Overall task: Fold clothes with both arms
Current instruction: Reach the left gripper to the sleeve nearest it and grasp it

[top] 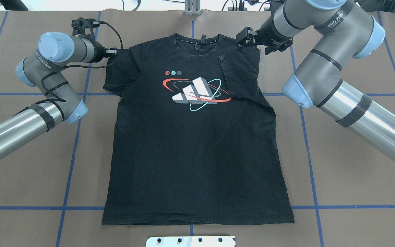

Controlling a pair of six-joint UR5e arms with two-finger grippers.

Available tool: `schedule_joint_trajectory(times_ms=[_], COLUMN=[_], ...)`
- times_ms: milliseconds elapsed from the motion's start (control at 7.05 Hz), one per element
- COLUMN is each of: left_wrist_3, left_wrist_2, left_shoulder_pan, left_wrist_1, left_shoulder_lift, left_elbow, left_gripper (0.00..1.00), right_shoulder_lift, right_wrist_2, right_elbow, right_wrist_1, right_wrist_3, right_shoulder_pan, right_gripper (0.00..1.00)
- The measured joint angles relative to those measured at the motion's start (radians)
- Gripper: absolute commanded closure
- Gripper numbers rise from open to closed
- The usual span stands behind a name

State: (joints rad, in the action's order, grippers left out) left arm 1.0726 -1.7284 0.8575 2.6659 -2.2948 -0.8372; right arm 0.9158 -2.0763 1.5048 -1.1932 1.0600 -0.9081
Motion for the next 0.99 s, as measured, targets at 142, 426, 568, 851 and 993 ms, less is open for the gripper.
schedule_joint_trajectory(times_ms=[142,426,568,851,993], left_wrist_3=[0.0,0.0,0.004,0.051,0.106], left_wrist_2=[-0.001,-0.006,-0.007,-0.008,-0.007], left_shoulder_pan=[0.0,0.004,0.003,-0.018,-0.04], left_wrist_1=[-0.001,-0.017,-0.047,-0.11,-0.128], left_shoulder_lift=[0.0,0.013,0.039,0.066,0.067], left_elbow=[-0.003,-0.076,-0.146,-0.242,-0.265], left_gripper=[1.0,1.0,1.0,1.0,1.0], right_shoulder_lift=[0.0,0.001,0.002,0.003,0.004], right_wrist_2=[0.0,-0.001,-0.001,-0.001,-0.001], right_elbow=[0.0,0.0,0.0,0.0,0.0], right_wrist_1=[0.0,0.001,0.001,0.002,0.003], right_wrist_3=[0.0,0.0,0.0,0.0,0.0], right_shoulder_pan=[0.0,0.0,0.0,0.0,0.0], right_gripper=[0.0,0.0,0.0,0.0,0.0])
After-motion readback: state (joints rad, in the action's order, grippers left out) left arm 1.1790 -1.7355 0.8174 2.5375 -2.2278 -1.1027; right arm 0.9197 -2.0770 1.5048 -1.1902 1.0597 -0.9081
